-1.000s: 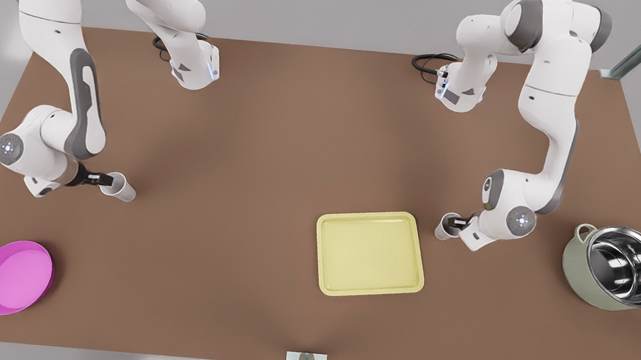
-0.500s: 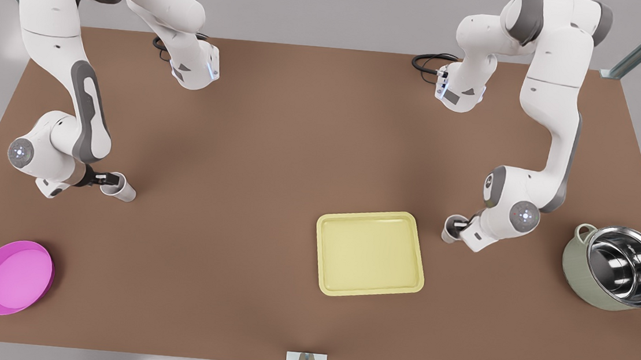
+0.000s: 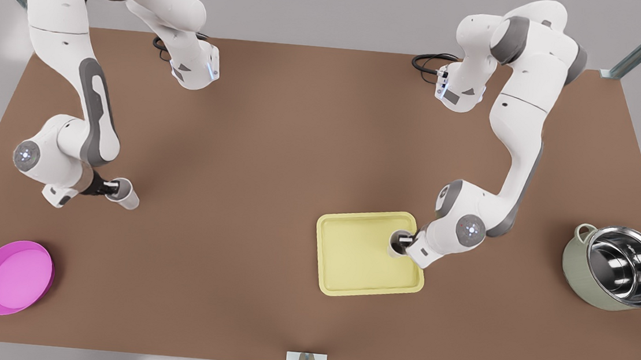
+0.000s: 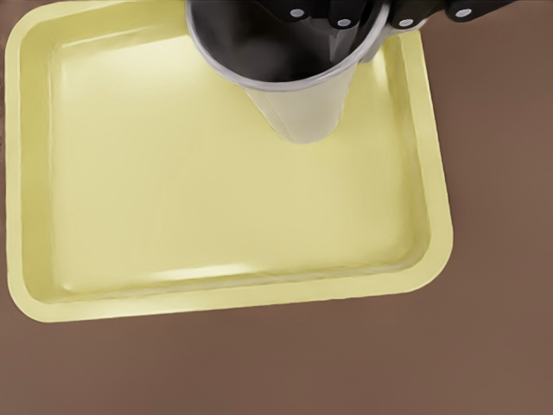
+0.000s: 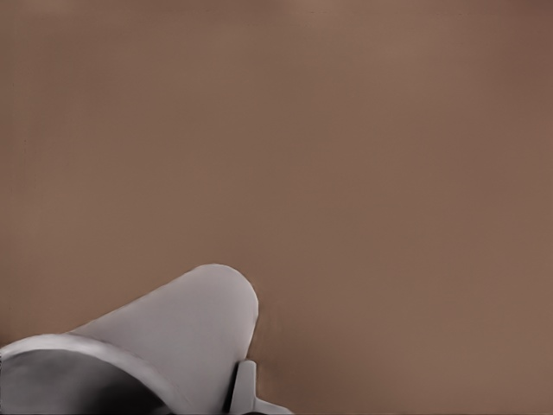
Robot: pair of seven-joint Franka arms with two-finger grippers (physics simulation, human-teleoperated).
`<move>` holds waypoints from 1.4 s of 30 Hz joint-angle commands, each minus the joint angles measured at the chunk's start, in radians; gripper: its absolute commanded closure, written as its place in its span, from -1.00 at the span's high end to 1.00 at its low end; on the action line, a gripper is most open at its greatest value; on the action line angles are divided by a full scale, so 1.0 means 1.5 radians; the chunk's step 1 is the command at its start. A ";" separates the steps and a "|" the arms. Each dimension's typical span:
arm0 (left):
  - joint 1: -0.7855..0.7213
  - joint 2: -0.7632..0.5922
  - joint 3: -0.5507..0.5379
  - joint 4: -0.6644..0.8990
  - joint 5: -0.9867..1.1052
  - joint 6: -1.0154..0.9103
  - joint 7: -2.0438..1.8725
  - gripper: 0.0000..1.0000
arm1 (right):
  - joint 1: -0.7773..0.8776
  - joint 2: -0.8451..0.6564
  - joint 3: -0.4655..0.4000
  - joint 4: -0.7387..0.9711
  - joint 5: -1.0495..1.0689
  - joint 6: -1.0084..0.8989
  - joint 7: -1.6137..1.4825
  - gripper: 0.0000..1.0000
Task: Use both arms to respectively pick up the white IKEA cups from the middle-left and middle-right positions, then place the white IKEA cups onto the middle-middle tray, ensuring that the cups remain upright and do not tip over
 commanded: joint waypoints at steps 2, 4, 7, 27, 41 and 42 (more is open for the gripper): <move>0.000 0.022 -0.003 0.000 -0.001 0.054 -0.189 -0.57 | 0.126 0.009 0.002 0.075 0.015 -0.043 0.065 -0.57; 0.000 0.026 -0.005 -0.001 -0.001 0.063 -0.191 -0.57 | 0.201 0.081 0.002 0.168 0.013 -0.038 0.093 -0.57; 0.002 0.033 -0.005 -0.002 0.001 0.064 -0.200 0.03 | 0.338 0.173 0.005 0.308 0.010 -0.038 0.229 -0.57; 0.112 -0.131 -0.046 0.232 0.078 -0.548 -0.082 1.00 | 0.567 0.530 0.079 0.803 0.010 -0.136 0.743 -0.57; -0.076 -0.248 0.224 0.200 0.060 -0.639 0.224 1.00 | 0.566 0.525 0.074 0.801 0.011 -0.132 0.712 1.00; -0.074 -0.247 0.224 0.200 0.059 -0.639 0.224 1.00 | 0.563 0.522 0.078 0.799 0.011 -0.133 0.712 1.00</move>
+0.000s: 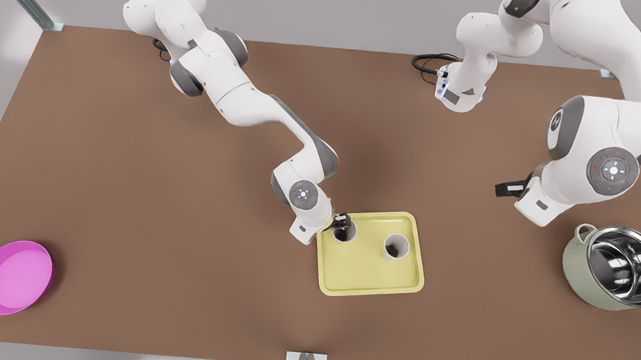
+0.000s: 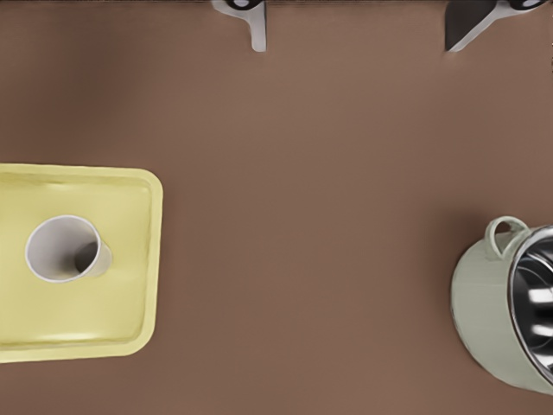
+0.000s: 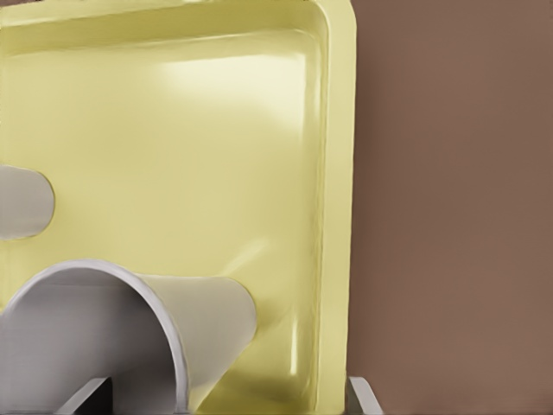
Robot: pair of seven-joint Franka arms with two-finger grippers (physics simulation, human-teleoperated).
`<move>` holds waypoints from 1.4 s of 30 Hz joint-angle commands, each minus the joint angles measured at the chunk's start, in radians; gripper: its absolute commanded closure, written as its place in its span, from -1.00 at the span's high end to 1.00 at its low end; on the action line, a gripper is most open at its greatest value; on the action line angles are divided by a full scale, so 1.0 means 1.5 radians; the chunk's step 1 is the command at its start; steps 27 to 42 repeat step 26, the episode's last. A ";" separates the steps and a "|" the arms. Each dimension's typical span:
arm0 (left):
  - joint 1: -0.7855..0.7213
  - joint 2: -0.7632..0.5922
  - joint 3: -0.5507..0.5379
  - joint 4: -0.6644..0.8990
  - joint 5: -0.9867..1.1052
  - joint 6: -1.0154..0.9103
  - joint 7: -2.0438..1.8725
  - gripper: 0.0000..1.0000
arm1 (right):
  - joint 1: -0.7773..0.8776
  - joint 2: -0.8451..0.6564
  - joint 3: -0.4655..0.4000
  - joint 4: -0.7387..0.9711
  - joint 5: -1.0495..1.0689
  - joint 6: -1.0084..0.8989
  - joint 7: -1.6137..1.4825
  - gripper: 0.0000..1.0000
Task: Use both arms to respectively pick up the white IKEA cups from the middle-left and middle-right positions, then place the white IKEA cups onto the middle-middle tray, ensuring that the cups remain upright and do not tip over
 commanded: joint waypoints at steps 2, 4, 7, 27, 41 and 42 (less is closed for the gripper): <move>0.003 0.013 -0.001 0.000 -0.009 -0.034 0.154 1.00 | -0.003 -0.038 0.003 -0.009 0.013 -0.004 0.081 1.00; 0.008 0.014 -0.001 0.000 -0.013 -0.034 0.154 1.00 | -0.011 -0.117 0.004 -0.072 0.010 -0.015 0.081 1.00; 0.008 0.014 -0.001 0.000 -0.013 -0.034 0.154 1.00 | -0.085 -0.188 0.008 -0.109 0.011 -0.152 0.007 1.00; 0.008 0.014 -0.001 -0.001 -0.021 -0.036 0.154 1.00 | -0.380 -0.649 -0.095 -0.376 -0.073 -0.463 -0.318 1.00; 0.008 0.014 -0.001 -0.001 -0.021 -0.036 0.154 1.00 | -0.380 -0.649 -0.095 -0.376 -0.073 -0.463 -0.318 1.00; 0.008 0.014 -0.001 -0.001 -0.021 -0.036 0.154 1.00 | -0.380 -0.649 -0.095 -0.376 -0.073 -0.463 -0.318 1.00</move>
